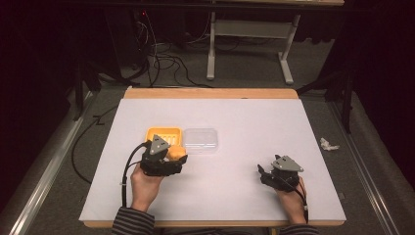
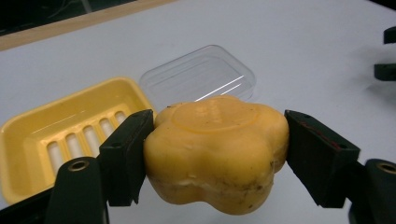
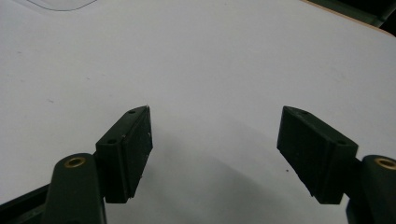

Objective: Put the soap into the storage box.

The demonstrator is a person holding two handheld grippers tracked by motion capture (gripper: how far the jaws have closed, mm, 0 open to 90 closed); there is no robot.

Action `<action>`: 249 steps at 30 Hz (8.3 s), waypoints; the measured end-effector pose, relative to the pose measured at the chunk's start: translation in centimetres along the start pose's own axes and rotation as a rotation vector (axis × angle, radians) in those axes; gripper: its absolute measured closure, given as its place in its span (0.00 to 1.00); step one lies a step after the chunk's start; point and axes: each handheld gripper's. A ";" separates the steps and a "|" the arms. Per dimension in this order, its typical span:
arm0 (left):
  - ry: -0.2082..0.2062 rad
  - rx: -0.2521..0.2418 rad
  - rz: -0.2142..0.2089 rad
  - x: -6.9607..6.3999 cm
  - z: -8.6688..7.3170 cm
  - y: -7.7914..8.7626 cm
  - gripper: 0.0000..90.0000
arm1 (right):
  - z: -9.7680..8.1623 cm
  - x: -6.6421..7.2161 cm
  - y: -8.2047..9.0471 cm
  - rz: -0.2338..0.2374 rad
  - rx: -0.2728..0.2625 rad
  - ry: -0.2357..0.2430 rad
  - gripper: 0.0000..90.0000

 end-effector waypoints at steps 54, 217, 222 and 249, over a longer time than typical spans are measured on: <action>-0.005 -0.023 0.165 6.2 1.9 -5.3 0.31 | 0.0 0.0 0.0 0.006 0.000 0.002 0.30; 0.042 -0.163 -0.013 -2.9 0.3 1.1 0.21 | -0.1 -0.5 0.0 0.021 -0.007 -0.046 0.33; 0.030 -0.152 -0.033 -4.1 -0.1 1.3 0.20 | -0.1 -0.6 -0.1 0.036 0.002 -0.060 0.33; 0.036 -0.071 -0.046 -3.6 -4.1 0.0 0.19 | -0.1 -1.0 0.0 0.043 -0.005 -0.100 0.33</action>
Point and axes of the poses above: each handheld gripper's, and its own axes: y roughly backward along the jaws, z roughly out of its top, x roughly to its left, and after that the axes turned 7 degrees about -z, right-handed
